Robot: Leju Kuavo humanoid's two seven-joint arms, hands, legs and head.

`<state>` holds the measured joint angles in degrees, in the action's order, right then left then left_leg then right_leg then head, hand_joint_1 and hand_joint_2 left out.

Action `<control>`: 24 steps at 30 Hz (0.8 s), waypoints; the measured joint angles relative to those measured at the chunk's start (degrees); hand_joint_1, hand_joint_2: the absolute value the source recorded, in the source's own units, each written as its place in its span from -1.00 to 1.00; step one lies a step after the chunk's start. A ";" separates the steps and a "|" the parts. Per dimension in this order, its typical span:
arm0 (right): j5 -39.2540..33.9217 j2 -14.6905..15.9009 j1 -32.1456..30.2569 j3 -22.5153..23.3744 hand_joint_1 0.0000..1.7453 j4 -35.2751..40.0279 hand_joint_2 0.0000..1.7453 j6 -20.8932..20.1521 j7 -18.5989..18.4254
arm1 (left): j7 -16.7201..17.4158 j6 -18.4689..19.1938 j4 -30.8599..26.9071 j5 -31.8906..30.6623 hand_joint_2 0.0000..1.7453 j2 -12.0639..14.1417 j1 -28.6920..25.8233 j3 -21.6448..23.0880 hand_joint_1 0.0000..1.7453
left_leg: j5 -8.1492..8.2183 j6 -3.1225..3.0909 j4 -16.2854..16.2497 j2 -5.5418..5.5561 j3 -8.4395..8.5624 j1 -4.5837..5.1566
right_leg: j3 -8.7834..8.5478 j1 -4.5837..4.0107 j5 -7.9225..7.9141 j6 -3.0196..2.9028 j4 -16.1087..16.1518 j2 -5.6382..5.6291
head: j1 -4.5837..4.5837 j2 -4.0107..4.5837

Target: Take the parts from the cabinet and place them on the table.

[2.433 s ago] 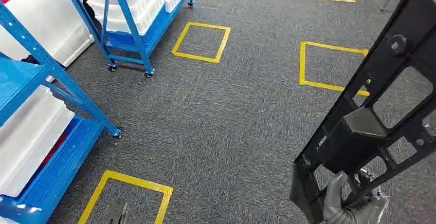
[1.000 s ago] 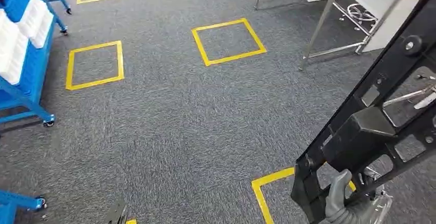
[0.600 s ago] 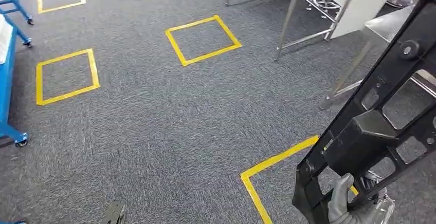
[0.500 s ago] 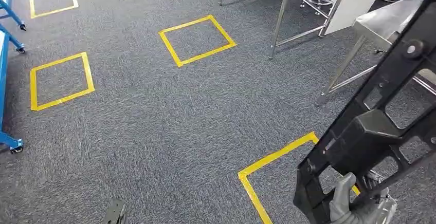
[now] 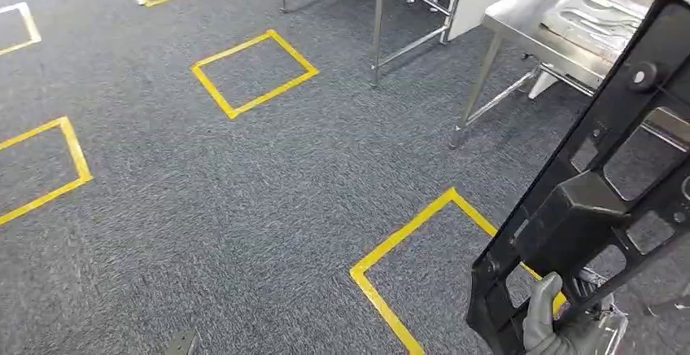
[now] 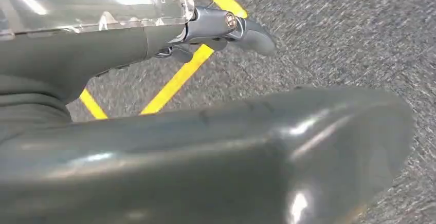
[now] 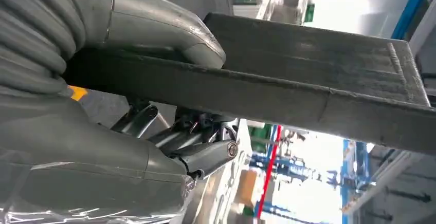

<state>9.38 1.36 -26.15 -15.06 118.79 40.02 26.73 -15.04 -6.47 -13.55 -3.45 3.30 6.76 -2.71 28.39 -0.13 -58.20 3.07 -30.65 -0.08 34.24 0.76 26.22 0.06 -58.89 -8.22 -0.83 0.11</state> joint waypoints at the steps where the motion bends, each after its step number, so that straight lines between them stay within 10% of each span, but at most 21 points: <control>1: -0.02 0.07 -0.05 0.00 1.00 0.00 1.00 0.02 -0.11 | -0.02 -0.13 0.00 0.24 -1.00 -0.18 0.29 0.00 -1.00 | -0.55 -0.61 0.77 -0.74 0.08 -0.51 | 0.25 -0.40 -0.26 0.52 0.12 -0.70 | 0.04 0.00; 4: 0.26 0.42 0.24 -0.07 1.00 -0.02 1.00 0.02 -0.28 | -0.26 -0.18 -0.02 0.26 -1.00 -0.48 0.84 -0.02 -1.00 | -1.15 -1.52 1.48 -3.00 0.03 -0.49 | 3.14 -0.39 4.66 1.08 -6.31 6.71 | 0.59 0.00; 7: 0.52 0.61 -0.02 -0.11 1.00 -0.07 1.00 0.02 -0.44 | -0.57 0.15 0.00 0.26 -1.00 -0.46 0.25 -0.04 -1.00 | -1.00 -1.51 1.37 -5.63 -0.11 -0.39 | 7.68 0.19 8.36 1.76 -16.46 7.81 | 0.59 0.00; 10: 1.09 0.63 -0.06 -0.11 1.00 -0.17 1.00 0.02 -0.48 | -0.72 0.26 0.00 0.26 -1.00 -0.46 0.22 -0.04 -1.00 | -0.62 -0.95 1.11 -7.72 0.06 -0.53 | 2.11 0.66 2.68 2.14 -6.75 9.22 | 0.59 0.00; 12: 1.40 0.66 -0.04 -0.11 1.00 -0.17 1.00 0.02 -0.50 | -0.94 0.35 0.00 0.29 -1.00 -0.22 0.12 -0.04 -1.00 | -0.07 -0.10 0.76 -8.83 0.36 -0.10 | -1.67 -0.03 1.73 1.55 -0.14 13.04 | 0.57 0.00; 16: 1.57 0.66 -0.19 -0.11 1.00 -0.13 1.00 0.04 -0.55 | -0.48 0.30 0.00 0.53 -1.00 -0.17 0.24 -0.04 -1.00 | 0.05 1.23 0.95 -10.95 1.08 -0.17 | -1.06 -0.22 1.18 0.20 0.26 10.32 | 0.57 0.02; 19: 2.14 0.61 0.11 -0.13 1.00 -0.13 1.00 0.02 -0.72 | -0.28 0.48 0.00 0.46 -1.00 -0.13 0.13 -0.02 -1.00 | 4.67 1.83 -5.05 -4.95 -1.36 -0.75 | -1.16 0.37 0.61 -1.00 0.73 8.56 | 0.37 0.00; 21: 2.23 0.57 0.19 -0.15 1.00 -0.15 1.00 0.00 -0.79 | -0.31 0.61 0.00 0.48 -1.00 -0.04 -0.37 -0.04 -1.00 | 8.88 1.97 -14.46 -3.61 -5.70 -0.70 | -0.96 0.17 0.51 -1.22 0.68 7.00 | 0.37 0.00; 24: 2.29 0.57 -0.10 -0.15 1.00 -0.15 1.00 0.00 -0.83 | -0.50 0.79 0.00 0.44 -1.00 0.02 -0.80 -0.04 -1.00 | 6.17 1.64 -14.56 -3.41 -6.13 -0.69 | -0.87 -0.03 0.49 -1.25 0.27 4.39 | 0.37 0.00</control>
<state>11.67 1.92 -26.25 -15.21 118.64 40.02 25.90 -15.54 -5.68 -13.55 -3.02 3.32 5.96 -2.75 34.56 1.51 -72.76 -0.35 -36.77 -0.77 33.37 0.74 26.71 -1.18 -58.62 -3.83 -0.46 0.11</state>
